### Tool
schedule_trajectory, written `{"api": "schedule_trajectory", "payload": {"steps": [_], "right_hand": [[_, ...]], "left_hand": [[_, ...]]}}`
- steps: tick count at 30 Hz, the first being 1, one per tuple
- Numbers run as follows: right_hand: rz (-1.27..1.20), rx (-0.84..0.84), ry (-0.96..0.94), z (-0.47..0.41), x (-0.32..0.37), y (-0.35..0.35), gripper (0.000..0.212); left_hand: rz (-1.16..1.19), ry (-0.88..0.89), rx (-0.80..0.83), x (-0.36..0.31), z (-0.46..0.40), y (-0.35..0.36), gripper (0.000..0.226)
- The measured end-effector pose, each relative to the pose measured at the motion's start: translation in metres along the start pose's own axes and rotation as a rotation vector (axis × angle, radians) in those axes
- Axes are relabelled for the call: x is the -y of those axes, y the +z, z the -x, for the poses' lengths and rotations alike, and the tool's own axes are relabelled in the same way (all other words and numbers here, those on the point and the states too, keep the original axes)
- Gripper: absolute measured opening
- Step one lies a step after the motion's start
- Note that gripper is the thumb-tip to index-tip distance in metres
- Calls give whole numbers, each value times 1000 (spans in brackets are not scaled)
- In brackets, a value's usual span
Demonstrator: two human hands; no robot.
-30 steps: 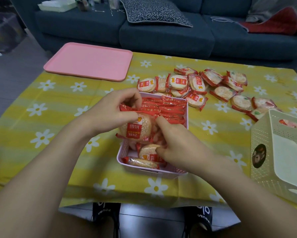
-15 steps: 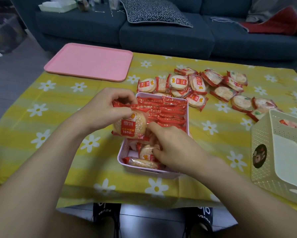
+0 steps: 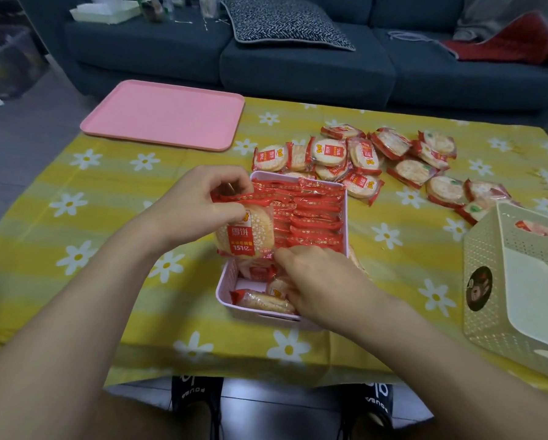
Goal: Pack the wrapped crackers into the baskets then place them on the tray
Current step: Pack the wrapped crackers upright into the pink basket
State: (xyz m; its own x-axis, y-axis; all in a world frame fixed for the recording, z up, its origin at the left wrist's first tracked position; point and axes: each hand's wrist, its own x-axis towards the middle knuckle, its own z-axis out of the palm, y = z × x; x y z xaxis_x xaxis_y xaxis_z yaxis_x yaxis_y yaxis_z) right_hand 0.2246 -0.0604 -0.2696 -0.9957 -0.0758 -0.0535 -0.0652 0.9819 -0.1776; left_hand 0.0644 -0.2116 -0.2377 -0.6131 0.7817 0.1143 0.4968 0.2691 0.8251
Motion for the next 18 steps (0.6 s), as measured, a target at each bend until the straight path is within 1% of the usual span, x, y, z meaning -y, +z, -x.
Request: {"api": "schedule_trajectory", "payload": {"steps": [4, 6, 8, 11, 14, 18], "right_hand": [[-127, 73, 4, 3, -12, -15, 37], [-205, 61, 22, 7, -19, -26, 45], [-218, 42, 67, 11, -27, -34, 37], [-202, 32, 95, 13, -33, -38, 46], [-191, 21, 82, 12, -31, -32, 44], [-175, -2, 107, 11, -30, -27, 44]], "left_hand": [[-50, 19, 60, -3, -1, 9, 18], [-93, 56, 90, -6, -1, 13, 17], [-144, 96, 125, -8, 0, 18, 22], [-217, 77, 180, -9, 1, 24, 25], [-323, 56, 238, -8, 3, 26, 26], [-548, 72, 304, -8, 4, 27, 24]]}}
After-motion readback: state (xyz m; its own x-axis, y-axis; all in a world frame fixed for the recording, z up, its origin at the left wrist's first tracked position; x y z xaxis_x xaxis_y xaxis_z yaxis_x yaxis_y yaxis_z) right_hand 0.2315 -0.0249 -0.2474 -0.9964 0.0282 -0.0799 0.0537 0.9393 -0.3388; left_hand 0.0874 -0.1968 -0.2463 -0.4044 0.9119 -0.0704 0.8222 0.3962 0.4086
